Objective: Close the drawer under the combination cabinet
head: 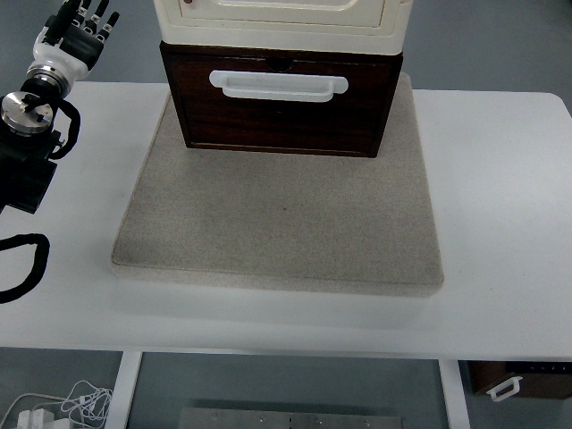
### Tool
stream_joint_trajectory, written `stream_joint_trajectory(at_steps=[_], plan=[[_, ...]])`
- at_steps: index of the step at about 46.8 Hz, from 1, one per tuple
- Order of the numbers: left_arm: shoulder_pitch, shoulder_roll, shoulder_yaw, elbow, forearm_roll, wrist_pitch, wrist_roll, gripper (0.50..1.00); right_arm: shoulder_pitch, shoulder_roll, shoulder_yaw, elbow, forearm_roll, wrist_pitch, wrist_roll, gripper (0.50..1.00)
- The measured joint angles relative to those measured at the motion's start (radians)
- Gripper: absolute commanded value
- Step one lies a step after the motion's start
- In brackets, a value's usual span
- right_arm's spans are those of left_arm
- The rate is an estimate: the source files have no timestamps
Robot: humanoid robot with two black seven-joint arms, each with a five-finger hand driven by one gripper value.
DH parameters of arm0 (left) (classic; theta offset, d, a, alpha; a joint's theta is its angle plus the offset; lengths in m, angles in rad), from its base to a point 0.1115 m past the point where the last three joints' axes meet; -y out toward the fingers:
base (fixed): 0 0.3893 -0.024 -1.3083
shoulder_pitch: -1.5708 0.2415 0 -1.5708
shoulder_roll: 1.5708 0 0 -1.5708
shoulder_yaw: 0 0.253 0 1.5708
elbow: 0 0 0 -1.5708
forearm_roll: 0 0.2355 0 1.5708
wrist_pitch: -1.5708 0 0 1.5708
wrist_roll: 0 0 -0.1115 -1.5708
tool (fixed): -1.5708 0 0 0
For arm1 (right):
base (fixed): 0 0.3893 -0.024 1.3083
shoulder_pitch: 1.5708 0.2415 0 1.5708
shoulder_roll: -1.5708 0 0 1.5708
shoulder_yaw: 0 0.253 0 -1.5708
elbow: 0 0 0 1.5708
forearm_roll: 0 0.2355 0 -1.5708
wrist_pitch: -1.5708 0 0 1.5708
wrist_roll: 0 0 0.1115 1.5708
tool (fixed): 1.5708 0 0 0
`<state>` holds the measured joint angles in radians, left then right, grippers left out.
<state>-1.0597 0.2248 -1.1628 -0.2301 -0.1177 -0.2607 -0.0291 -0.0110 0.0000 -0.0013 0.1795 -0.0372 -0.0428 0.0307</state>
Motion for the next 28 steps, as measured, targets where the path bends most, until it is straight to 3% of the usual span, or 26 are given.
stream_joint_trajectory(at_steps=[28], plan=[[0.007, -0.054, 0.0, -0.012, -0.011, -0.004, -0.004, 0.994, 0.0, 0.0, 0.001, 0.0, 0.0, 0.0, 0.0, 0.952]])
